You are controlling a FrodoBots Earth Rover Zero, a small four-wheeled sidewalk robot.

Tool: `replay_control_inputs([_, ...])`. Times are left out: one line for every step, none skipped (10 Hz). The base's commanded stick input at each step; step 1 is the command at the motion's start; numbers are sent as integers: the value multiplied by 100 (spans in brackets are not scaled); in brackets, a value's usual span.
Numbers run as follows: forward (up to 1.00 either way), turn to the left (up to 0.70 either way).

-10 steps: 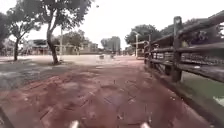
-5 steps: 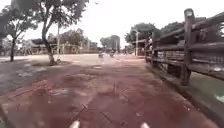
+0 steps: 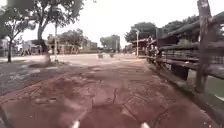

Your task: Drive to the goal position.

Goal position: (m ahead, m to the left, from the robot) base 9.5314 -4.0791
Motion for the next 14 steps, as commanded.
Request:
replay_control_inputs([70,0])
replay_control_inputs([70,0])
replay_control_inputs([70,0])
replay_control_inputs([70,0])
replay_control_inputs([70,0])
replay_control_inputs([70,0])
replay_control_inputs([70,0])
replay_control_inputs([70,0])
replay_control_inputs([70,0])
replay_control_inputs([70,0])
replay_control_inputs([70,0])
replay_control_inputs([70,0])
replay_control_inputs([70,0])
replay_control_inputs([70,0])
